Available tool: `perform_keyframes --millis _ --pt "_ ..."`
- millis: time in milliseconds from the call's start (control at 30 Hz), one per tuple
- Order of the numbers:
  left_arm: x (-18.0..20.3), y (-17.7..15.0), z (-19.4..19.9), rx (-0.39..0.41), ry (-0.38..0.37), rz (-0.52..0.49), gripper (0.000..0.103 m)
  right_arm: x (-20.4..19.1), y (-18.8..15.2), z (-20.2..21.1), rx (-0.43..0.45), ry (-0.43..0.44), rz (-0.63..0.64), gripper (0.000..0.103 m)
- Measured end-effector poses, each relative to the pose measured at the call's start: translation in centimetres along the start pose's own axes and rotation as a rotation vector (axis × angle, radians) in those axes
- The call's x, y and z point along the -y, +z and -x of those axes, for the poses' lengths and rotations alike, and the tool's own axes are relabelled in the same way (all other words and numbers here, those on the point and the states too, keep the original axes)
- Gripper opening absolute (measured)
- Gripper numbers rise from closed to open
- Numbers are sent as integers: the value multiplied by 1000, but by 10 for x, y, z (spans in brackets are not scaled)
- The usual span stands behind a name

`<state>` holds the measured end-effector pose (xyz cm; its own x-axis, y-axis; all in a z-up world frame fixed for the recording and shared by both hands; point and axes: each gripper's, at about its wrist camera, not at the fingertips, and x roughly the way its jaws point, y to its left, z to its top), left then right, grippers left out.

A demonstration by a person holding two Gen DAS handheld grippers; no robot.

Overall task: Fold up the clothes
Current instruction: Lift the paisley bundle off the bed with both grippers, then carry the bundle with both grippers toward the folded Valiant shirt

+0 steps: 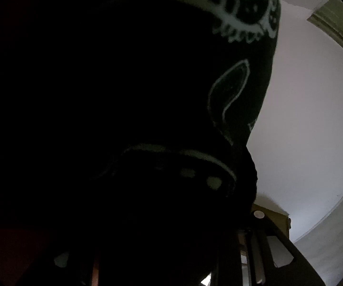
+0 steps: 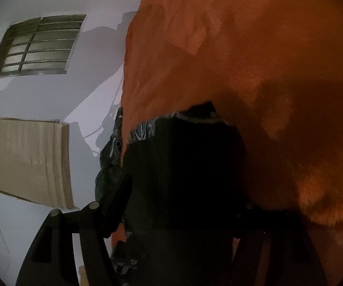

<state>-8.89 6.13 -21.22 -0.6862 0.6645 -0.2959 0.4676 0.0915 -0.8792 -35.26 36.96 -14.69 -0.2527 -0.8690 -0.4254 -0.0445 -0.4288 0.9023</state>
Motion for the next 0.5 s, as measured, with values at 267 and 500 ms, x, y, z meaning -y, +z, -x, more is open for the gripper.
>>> perform_keyframes --millis 267,500 --pt "33 -1 0 32 53 -133 16 -28 -16 22 70 -98 115 10" --pt "89 3 -33 -81 83 -244 15 -63 -35 87 242 -139 98 9"
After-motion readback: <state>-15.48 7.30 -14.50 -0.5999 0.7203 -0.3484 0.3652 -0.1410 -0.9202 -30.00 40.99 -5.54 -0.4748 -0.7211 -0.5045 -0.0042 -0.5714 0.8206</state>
